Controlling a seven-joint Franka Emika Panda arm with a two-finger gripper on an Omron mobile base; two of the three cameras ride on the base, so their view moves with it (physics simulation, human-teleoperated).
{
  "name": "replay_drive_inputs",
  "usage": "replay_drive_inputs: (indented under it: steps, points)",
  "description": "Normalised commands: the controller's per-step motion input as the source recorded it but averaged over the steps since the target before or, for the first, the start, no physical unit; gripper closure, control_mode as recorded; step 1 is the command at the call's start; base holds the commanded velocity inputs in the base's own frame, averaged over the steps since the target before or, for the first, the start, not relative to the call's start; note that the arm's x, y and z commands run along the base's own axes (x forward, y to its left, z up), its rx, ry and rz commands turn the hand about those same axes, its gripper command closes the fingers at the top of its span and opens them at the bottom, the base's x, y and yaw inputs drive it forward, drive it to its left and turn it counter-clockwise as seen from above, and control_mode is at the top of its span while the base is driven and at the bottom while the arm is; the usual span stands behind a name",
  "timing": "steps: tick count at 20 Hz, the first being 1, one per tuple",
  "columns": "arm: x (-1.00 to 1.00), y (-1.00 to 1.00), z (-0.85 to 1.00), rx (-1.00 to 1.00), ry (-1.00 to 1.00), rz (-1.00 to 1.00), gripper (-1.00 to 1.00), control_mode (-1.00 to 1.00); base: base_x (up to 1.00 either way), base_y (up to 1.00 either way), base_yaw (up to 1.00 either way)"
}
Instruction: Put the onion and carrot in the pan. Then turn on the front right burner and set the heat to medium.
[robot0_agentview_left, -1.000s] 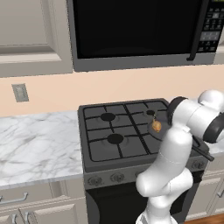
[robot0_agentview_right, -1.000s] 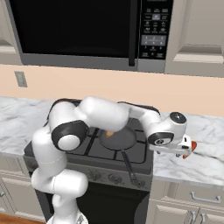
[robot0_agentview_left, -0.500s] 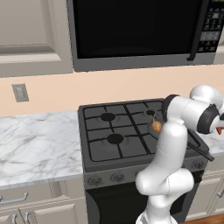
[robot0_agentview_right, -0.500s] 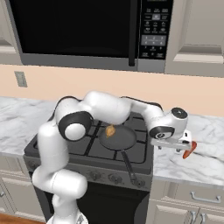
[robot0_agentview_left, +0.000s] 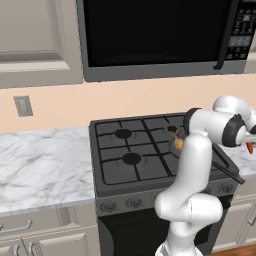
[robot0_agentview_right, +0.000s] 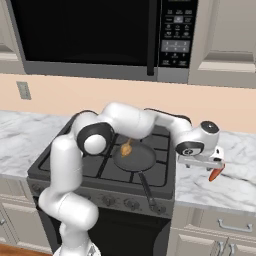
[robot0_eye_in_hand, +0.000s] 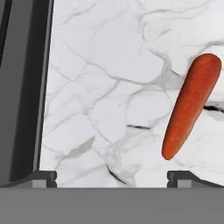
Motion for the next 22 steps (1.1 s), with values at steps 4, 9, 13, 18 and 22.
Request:
replay_drive_inputs:
  steps: [4,9,13,18,22]
  points:
    - [0.20,-0.41,0.00,0.00,0.00,-0.03,-1.00,-1.00,0.00,0.00,0.00]
    - [0.11,-0.24,0.00,0.00,0.00,-0.05,-1.00,-1.00,0.00,0.00,0.00]
    - [0.11,-0.20,-0.02,0.00,0.00,-0.05,-1.00,-1.00,0.00,0.00,0.00]
    - [0.14,-0.16,-0.10,0.00,0.00,-0.04,-1.00,-1.00,0.00,0.00,0.00]
    - [0.08,-0.02,-0.34,0.00,0.00,-0.01,-1.00,-1.00,0.00,0.00,0.00]
